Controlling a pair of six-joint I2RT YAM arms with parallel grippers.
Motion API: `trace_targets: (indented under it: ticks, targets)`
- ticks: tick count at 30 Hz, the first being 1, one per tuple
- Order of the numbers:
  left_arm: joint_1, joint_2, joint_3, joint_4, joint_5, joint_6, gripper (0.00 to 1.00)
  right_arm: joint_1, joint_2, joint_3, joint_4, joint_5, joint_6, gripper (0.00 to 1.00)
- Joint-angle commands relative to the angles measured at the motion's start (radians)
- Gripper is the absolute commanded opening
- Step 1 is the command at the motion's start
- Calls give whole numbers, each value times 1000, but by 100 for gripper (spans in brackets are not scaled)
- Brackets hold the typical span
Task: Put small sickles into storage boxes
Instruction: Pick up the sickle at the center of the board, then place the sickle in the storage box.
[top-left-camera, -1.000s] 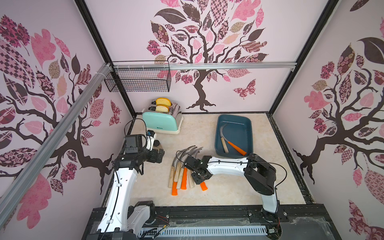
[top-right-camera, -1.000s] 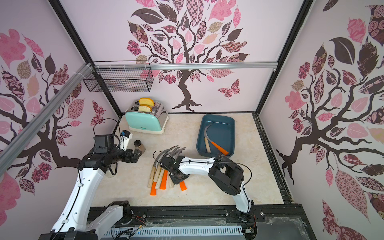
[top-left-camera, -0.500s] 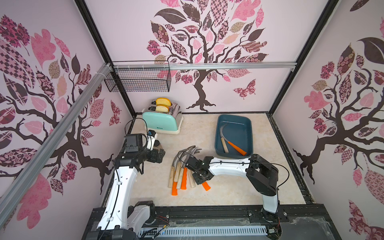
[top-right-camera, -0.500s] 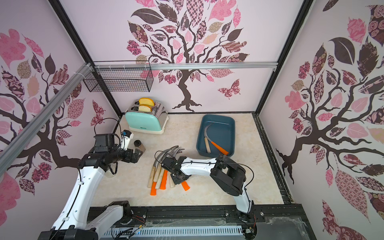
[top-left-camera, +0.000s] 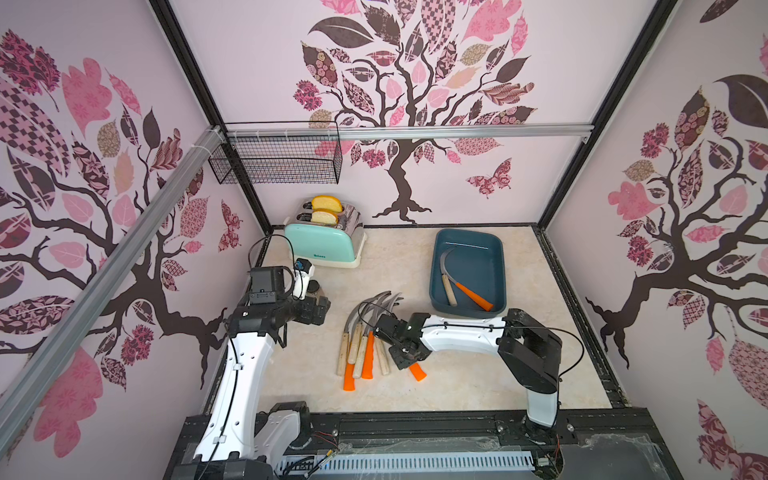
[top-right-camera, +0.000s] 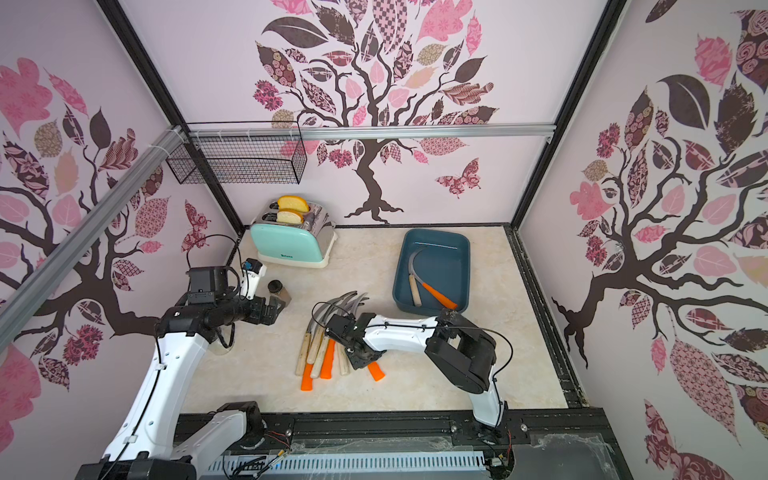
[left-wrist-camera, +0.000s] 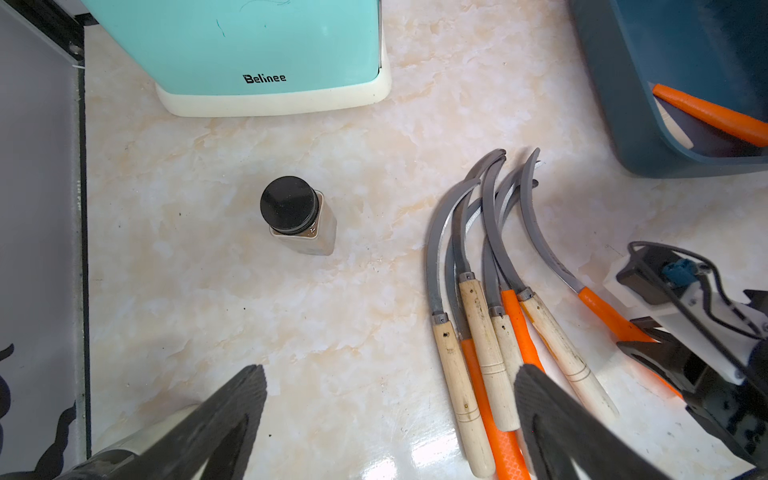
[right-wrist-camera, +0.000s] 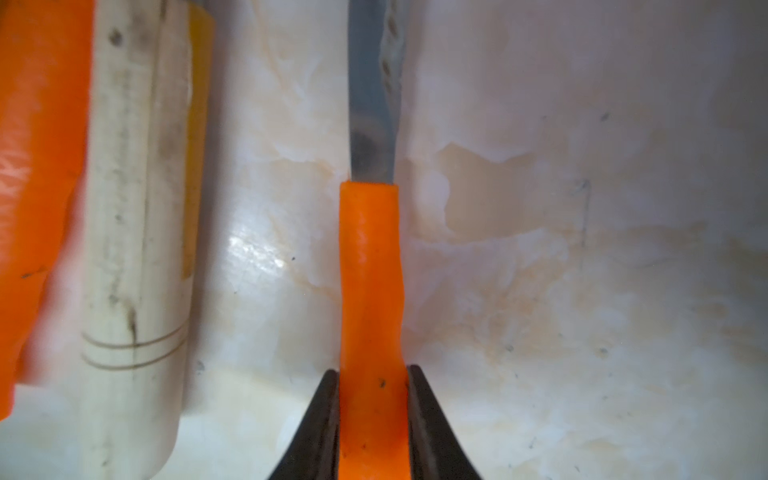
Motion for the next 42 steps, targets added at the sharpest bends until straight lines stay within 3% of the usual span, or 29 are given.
trace_targets:
  ticks: [1,13,18,26,34,42]
  targets:
    - [-5,-5,22,-7,18,-5,98,7,-55,12,-43,26,-13,19]
    - [-5,-20,22,-17,9,-6,98,-51,-189,64,-103,5,-60,19]
    - [-5,-29,25,-30,10,-3,98,-162,-270,87,-114,-33,-102,19]
    - [-5,-46,23,-59,40,-15,98,-431,-344,136,-95,-148,-188,19]
    - [-4,-54,28,-74,50,-18,98,-631,-263,223,-47,-222,-226,19]
    - [-5,-63,35,-90,55,-18,98,-702,-117,321,-24,-256,-243,19]
